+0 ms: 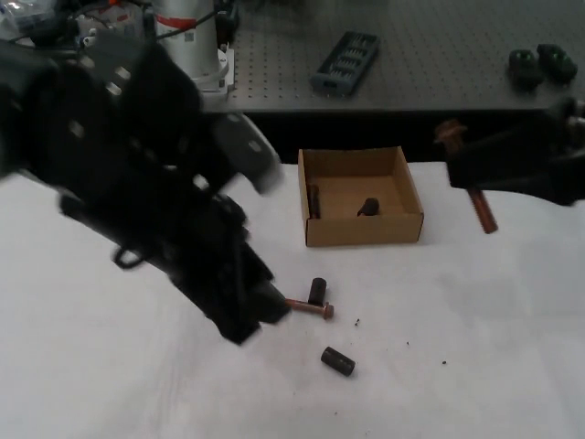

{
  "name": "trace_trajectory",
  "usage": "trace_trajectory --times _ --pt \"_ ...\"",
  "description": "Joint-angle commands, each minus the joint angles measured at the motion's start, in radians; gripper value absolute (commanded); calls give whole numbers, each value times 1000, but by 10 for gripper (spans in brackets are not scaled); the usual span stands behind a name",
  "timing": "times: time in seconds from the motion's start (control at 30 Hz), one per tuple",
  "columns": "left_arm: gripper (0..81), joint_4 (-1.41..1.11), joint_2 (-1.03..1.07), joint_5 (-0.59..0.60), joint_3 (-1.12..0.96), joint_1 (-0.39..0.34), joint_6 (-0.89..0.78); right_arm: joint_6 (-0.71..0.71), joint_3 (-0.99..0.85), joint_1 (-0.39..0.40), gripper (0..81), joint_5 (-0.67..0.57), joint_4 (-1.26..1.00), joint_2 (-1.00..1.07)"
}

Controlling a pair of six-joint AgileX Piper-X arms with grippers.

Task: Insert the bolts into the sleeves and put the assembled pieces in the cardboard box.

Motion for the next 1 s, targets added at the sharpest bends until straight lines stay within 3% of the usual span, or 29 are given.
trace_trajectory --times 0.0,0.13,0.33,0.67,0.8,0.97 --pt "321 -66 31 -22 1 -51 161 77 68 -6 43 5 -57 -96" --pt "321 -135 94 -97 1 -109 316 112 103 -6 43 0 -42 -133" --pt "321 -152 206 -105 1 -154 429 112 110 -6 43 -2 -1 -174" --pt "326 -217 328 -194 -14 -156 543 112 110 -6 43 -2 30 -286" --pt "389 -235 342 -195 -40 -156 585 112 110 -6 43 -2 47 -304" --pt "393 -250 365 -225 -74 -154 665 103 110 -6 43 -2 47 -302"
